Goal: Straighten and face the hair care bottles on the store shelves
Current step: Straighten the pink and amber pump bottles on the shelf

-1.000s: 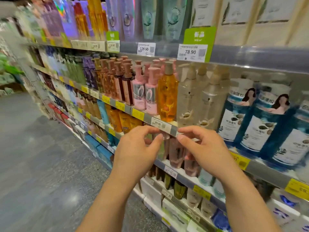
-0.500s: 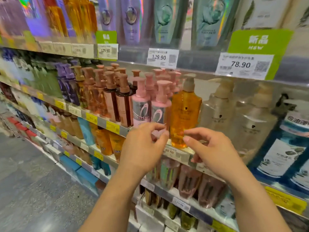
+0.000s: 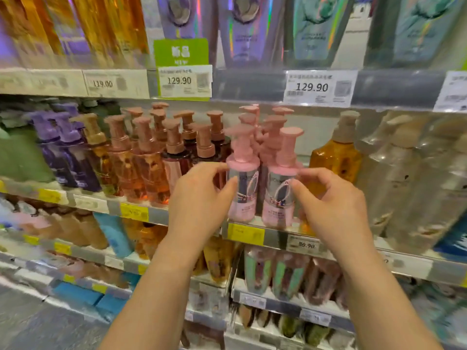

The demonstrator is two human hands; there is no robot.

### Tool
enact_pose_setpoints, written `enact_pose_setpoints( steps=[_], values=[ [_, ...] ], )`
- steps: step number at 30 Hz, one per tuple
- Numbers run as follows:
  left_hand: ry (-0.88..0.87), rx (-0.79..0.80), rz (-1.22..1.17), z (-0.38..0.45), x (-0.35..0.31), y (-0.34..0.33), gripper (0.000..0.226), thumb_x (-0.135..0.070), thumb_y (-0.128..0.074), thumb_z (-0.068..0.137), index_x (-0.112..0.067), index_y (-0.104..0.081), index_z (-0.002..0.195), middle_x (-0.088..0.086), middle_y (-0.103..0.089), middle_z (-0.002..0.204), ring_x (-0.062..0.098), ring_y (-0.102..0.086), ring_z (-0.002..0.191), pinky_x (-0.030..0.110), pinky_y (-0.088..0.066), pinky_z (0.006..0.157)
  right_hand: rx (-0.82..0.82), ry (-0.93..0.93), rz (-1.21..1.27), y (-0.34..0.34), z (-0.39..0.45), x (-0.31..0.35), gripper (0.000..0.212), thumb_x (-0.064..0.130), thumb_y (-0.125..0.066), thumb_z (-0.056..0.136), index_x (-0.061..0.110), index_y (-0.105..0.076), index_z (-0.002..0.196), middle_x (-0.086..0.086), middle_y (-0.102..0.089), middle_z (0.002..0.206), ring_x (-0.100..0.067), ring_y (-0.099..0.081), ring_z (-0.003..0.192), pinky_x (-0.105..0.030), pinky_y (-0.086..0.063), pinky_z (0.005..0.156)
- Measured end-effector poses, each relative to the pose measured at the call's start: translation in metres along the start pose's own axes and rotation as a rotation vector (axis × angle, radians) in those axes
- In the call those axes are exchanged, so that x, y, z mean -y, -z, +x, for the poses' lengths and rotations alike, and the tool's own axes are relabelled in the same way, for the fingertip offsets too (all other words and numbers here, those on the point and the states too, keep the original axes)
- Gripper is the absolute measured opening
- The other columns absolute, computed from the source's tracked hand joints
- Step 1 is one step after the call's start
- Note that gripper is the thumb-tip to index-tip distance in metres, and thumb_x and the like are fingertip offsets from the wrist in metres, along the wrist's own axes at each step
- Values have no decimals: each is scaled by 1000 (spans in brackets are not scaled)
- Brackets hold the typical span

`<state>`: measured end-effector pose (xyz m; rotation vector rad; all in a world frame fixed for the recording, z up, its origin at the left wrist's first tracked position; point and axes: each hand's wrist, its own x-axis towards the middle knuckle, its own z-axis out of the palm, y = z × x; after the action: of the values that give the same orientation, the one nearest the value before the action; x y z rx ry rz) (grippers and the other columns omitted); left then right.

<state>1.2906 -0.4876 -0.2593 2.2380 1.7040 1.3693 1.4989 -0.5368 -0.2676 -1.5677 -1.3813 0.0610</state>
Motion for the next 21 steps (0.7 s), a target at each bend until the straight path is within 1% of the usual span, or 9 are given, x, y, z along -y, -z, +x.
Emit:
enact_pose_setpoints(
  steps=[2, 4, 6, 9, 12, 15, 17, 19, 21],
  values=[
    [-23, 13, -17, 14, 1, -6, 38, -44, -67, 87, -26, -67, 120, -6, -67, 117, 15, -64, 92, 25, -42, 75, -88, 38, -81, -3, 5, 8, 24, 45, -66, 90, 33, -69, 111, 18, -72, 98, -5, -64, 86, -25, -45, 75],
    [-43, 39, -16, 26, 0, -15, 51, -51, -66, 86, -22, -62, 127, -3, -64, 127, 19, -62, 108, 25, -41, 80, -118, 71, -186, -10, 11, 15, 37, 43, -68, 92, 22, -66, 122, 5, -73, 115, -16, -67, 103, -30, -47, 79],
    [-43, 80, -8, 33, -1, -24, 65, -61, -64, 82, -20, -56, 132, 1, -63, 128, 22, -60, 112, 28, -45, 79, -129, 82, -267, -17, 18, 20, 51, 46, -69, 91, 15, -60, 131, -3, -72, 120, -27, -68, 107, -36, -52, 79],
    [-33, 119, 1, 36, -4, -31, 71, -69, -65, 75, -20, -50, 123, 3, -68, 110, 28, -64, 98, 38, -53, 66, -157, 92, -316, -25, 28, 25, 65, 52, -73, 86, 7, -53, 128, -12, -75, 104, -37, -72, 90, -40, -54, 63],
    [-24, 126, 64, 41, -5, -34, 64, -71, -69, 70, -21, -49, 105, 0, -65, 95, 27, -64, 86, 36, -48, 57, -121, 49, -397, -31, 36, 32, 70, 59, -74, 80, 3, -49, 111, -16, -73, 84, -38, -72, 75, -33, -43, 48],
    [-16, 131, 51, 46, -2, -37, 56, -67, -73, 69, -21, -48, 91, -2, -61, 85, 25, -62, 79, 37, -48, 56, -69, -2, -413, -34, 41, 32, 64, 63, -73, 78, 11, -38, 90, -10, -63, 71, -35, -69, 71, -32, -42, 47],
    [-15, 145, 9, 47, 2, -37, 55, -65, -74, 70, -20, -53, 96, -2, -65, 90, 25, -63, 83, 40, -52, 61, -12, 9, -365, -33, 44, 28, 58, 60, -73, 81, 13, -39, 84, 2, -53, 65, -28, -65, 67, -31, -42, 47],
    [-18, 170, -18, 48, 4, -35, 60, -64, -74, 69, -20, -56, 105, 0, -68, 98, 26, -63, 90, 42, -53, 67, 92, 18, -266, -31, 47, 24, 47, 53, -72, 86, 18, -42, 81, 1, -61, 70, -26, -67, 70, -38, -52, 55],
    [-25, 190, -6, 51, 5, -33, 61, -65, -74, 68, -19, -56, 104, -1, -66, 95, 25, -62, 89, 40, -52, 66, 170, 46, -213, -29, 48, 23, 43, 48, -70, 90, 23, -38, 75, 0, -64, 75, -27, -69, 73, -41, -55, 64]
  ],
)
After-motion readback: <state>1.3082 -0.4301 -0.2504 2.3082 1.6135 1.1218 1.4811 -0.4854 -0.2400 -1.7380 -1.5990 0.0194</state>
